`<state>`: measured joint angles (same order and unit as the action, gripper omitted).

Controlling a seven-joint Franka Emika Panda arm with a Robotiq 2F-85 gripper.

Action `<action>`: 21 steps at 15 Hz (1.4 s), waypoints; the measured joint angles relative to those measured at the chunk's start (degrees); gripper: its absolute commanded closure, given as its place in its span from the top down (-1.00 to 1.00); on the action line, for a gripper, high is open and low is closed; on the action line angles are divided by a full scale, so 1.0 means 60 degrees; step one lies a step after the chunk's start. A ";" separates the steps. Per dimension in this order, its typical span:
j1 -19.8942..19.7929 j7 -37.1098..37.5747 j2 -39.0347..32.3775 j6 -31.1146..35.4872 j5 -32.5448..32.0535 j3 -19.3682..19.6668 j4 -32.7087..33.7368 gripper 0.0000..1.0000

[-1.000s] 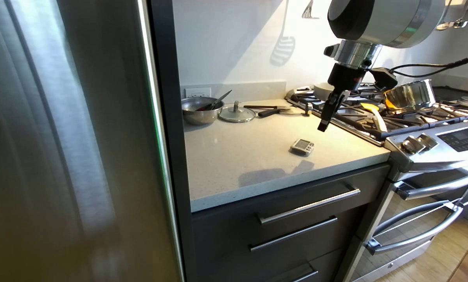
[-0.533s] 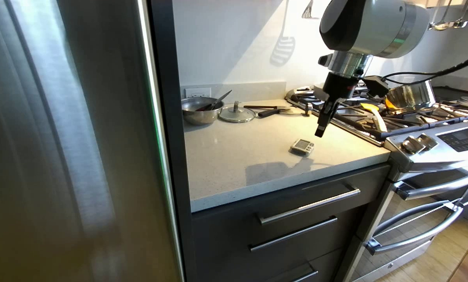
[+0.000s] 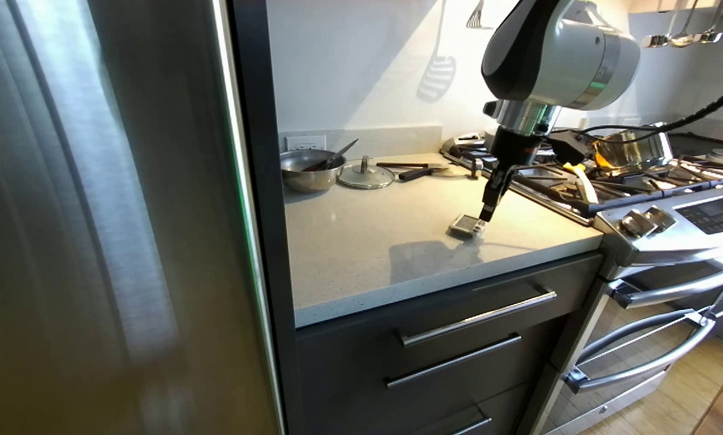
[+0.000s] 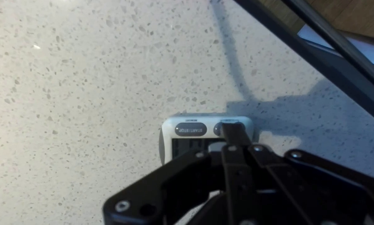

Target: Press the remote

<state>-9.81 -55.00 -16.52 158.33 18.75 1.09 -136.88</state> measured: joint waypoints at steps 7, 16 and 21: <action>-0.0287 0.0155 -0.0421 0.0500 -0.0032 -0.0442 0.0082 -1.00; -0.0715 0.0357 -0.0644 0.0984 -0.0037 -0.0820 0.0069 -1.00; -0.0971 0.0362 -0.0654 0.1154 -0.0037 -0.1049 0.0066 -1.00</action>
<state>-15.64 -52.83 -20.44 165.25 18.53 -5.21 -136.48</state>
